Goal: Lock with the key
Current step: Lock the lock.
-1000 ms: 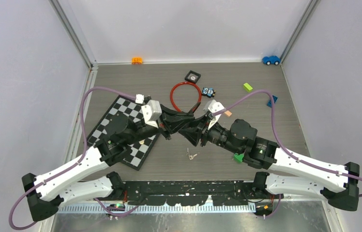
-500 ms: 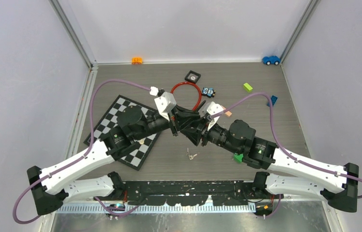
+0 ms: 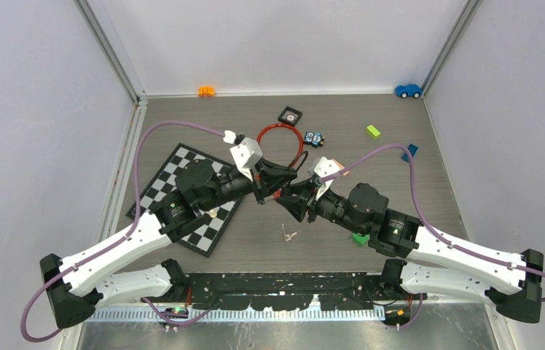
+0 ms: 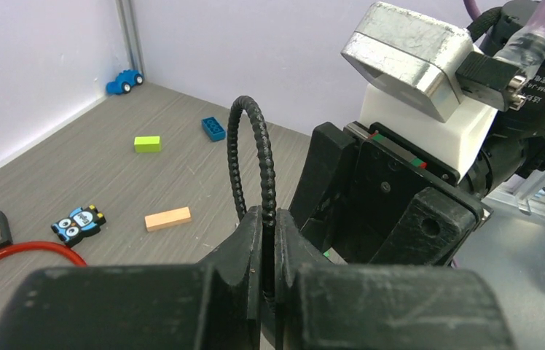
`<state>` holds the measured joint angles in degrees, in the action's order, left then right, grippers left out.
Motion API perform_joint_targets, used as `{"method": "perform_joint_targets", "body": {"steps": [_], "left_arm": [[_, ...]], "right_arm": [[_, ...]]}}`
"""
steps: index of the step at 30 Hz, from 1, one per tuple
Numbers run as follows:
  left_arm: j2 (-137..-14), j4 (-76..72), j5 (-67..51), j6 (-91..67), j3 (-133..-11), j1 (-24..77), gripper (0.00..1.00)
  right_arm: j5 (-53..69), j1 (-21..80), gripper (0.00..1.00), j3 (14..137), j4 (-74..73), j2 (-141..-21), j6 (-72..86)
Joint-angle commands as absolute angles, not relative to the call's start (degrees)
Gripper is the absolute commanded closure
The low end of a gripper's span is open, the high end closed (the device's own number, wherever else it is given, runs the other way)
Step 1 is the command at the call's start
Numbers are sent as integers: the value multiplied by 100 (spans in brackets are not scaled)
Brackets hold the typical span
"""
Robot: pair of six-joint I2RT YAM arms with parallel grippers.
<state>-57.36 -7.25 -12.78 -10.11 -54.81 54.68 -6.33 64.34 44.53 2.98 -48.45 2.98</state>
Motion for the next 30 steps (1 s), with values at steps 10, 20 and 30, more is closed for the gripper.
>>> {"method": "perform_joint_targets", "body": {"steps": [10, 20, 30], "left_arm": [[-5855, 465, -1828, -1108, -4621, 5309, 100], [-5878, 264, -1951, -1326, -4758, 5309, 92], [-5742, 221, -1885, -1318, -4859, 5309, 65]], "right_arm": [[-1007, 6469, 99, 4946, 2479, -4326, 525], [-1108, 6469, 99, 4933, 2391, -4430, 447], [-1193, 6469, 99, 4857, 2347, -4403, 395]]}}
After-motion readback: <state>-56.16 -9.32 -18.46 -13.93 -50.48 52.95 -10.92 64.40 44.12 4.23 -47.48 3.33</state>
